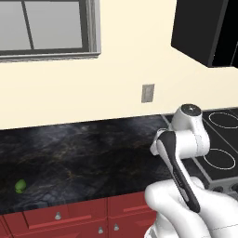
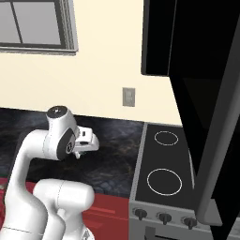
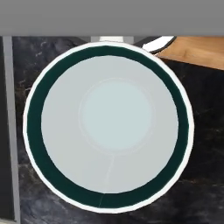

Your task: Pick the mug from the counter and place it inside the microwave. Then close the microwave.

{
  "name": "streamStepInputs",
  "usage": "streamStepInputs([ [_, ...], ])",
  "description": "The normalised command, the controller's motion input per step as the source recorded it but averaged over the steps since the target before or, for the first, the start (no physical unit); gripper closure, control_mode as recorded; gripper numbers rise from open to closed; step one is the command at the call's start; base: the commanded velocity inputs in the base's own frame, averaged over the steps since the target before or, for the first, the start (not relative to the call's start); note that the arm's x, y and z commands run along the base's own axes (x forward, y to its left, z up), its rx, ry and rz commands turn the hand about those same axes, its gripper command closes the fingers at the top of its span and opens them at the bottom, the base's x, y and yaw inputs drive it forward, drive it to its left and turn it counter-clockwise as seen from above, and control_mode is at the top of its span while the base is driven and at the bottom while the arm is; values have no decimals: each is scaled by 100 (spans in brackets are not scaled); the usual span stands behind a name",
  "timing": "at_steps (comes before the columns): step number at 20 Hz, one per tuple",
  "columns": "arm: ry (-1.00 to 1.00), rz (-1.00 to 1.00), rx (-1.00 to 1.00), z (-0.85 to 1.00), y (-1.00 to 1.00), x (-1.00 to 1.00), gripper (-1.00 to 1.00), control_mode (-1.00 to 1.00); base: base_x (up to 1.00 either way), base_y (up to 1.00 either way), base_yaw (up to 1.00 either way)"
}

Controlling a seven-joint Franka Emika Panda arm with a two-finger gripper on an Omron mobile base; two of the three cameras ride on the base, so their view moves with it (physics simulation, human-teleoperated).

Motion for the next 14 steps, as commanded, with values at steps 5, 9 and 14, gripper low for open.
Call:
streamStepInputs([
  [5,3,0,4,77,-26,-58,100,-100,0,0,0],
  [9,10,0,0,48,-20,-54,100,-100,0,0,0],
  [14,4,-1,0,38,-2,-36,100,-100,0,0,0],
])
